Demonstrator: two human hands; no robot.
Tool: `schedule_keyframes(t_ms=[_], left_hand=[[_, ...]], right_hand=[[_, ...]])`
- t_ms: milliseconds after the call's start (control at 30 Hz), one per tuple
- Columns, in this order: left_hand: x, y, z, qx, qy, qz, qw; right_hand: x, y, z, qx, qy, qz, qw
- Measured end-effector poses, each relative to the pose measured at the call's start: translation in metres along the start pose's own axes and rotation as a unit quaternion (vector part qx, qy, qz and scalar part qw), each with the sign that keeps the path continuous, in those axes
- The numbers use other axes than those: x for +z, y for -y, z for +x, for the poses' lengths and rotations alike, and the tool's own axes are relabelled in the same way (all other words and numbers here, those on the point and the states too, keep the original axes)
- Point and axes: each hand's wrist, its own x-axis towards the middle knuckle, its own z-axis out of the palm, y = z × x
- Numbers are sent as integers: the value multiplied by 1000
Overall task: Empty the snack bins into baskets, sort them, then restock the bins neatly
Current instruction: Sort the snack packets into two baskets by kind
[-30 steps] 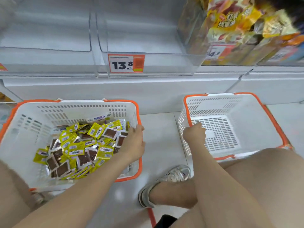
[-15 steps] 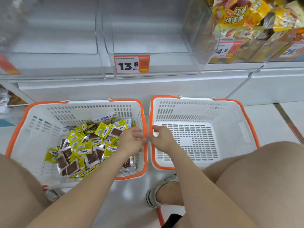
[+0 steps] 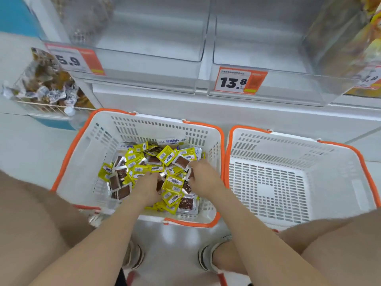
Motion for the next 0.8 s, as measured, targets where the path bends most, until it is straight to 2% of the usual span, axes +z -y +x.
schedule_keyframes(t_ms=[67,133,233,333,533,633,700,800], left_hand=[[3,5,-2,45,58,36,997],[8,4,1,70,91,-8,993],[11,-6,5,95,88,2,992],[16,-13,11,107,66,65,990],[20,-7,18,84,-30,54,995],[9,-10,21,75,-61,9,995],[2,-7,22,44,-62,-65,995],[-2,3,20,-23,-76,-201,976]], right_hand=[[19,4,17,9,52,-49,997],[31,5,33,10,81,-80,993],[46,1,50,16,138,-132,982],[70,-1,53,-14,112,-271,956],[78,-5,62,-58,53,-87,993],[76,-9,71,-20,38,46,998],[74,-14,73,26,31,118,992],[66,-19,71,77,-21,211,974]])
